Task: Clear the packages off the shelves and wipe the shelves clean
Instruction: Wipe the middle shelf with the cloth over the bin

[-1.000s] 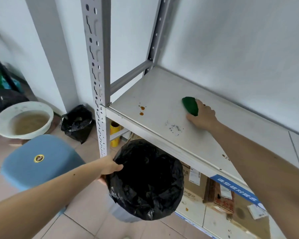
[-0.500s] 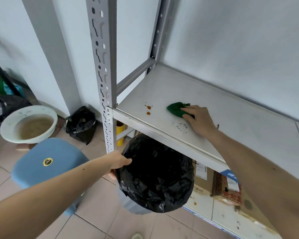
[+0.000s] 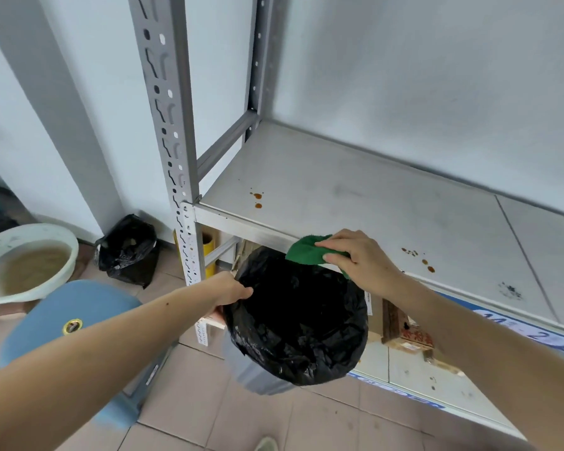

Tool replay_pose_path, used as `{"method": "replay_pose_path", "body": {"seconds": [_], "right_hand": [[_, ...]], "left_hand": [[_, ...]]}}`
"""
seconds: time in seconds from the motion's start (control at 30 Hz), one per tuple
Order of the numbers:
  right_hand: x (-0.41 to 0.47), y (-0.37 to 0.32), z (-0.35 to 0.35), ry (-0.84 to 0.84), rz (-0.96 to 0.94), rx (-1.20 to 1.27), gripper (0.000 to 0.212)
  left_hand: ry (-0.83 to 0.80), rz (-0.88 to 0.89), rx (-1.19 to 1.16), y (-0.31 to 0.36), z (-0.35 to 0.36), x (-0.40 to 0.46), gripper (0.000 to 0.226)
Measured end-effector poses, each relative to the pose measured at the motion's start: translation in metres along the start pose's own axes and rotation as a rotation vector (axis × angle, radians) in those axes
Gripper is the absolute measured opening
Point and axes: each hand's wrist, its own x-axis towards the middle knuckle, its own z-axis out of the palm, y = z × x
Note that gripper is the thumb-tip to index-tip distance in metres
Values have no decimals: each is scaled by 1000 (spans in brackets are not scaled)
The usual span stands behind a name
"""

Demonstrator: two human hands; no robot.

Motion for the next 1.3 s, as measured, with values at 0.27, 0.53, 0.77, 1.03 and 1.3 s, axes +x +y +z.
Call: {"method": "replay_pose_path", "body": {"seconds": [0.27, 0.53, 0.77, 1.03, 1.3], "right_hand": [[44, 13, -59, 274, 131, 48, 28], [84, 66, -28, 67, 192, -104, 34], [32, 40, 3, 43, -229, -96, 34], [-6, 29, -9, -37, -342, -174, 35], [-34, 13, -22, 8, -241, -109, 33]], "left_hand": [[-5, -36, -28, 4, 19, -2, 33], [18, -96, -74, 6, 44, 11, 38], [69, -119, -134, -2, 60, 6, 37], [143, -93, -118, 0, 62, -19, 37], [164, -76, -59, -2, 81, -44, 39]]}}
